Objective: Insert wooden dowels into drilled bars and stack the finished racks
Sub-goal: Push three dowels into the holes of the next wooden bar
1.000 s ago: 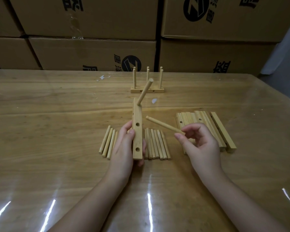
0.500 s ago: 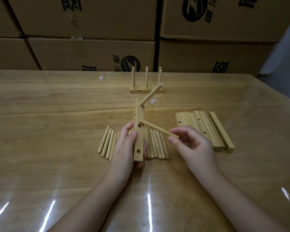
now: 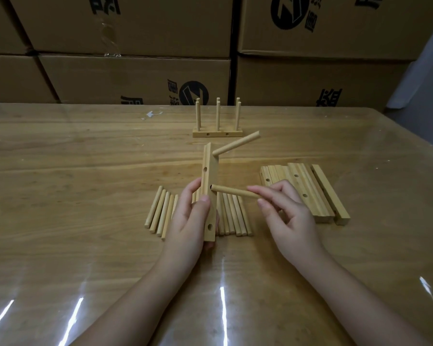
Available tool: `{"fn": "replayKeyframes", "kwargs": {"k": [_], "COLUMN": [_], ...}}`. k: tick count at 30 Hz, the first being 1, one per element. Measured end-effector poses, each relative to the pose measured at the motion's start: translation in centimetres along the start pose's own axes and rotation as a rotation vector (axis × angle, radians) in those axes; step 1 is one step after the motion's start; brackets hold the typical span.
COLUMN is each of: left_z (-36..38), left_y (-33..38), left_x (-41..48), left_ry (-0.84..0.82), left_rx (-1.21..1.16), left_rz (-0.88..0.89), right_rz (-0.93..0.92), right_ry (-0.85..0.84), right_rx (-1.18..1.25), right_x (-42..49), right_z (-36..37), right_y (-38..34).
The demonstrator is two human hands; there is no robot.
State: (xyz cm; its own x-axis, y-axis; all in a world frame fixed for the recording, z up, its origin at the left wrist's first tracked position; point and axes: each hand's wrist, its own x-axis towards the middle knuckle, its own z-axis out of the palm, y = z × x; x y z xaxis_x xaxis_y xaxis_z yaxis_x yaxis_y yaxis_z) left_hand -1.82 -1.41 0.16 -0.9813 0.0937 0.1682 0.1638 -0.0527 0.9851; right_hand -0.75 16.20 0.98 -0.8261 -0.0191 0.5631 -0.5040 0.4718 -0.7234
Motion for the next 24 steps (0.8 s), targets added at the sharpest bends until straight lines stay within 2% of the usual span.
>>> {"fn": "replayKeyframes", "kwargs": {"k": [8,24], "left_z": [0.31,0.46], "left_y": [-0.06,-0.48], "left_x": [-0.19,-0.35], "left_ry": [-0.077,-0.092], "left_rx": [0.084,0.318], "left_rz": [0.085,0.140], "right_rz": [-0.089,-0.129], "right_ry": [0.042,0.076], "right_rx": [-0.159,-0.346], "right_x": [0.17,0.37], "right_z": [-0.10,-0.68], "right_y": [-0.28,-0.07]}}
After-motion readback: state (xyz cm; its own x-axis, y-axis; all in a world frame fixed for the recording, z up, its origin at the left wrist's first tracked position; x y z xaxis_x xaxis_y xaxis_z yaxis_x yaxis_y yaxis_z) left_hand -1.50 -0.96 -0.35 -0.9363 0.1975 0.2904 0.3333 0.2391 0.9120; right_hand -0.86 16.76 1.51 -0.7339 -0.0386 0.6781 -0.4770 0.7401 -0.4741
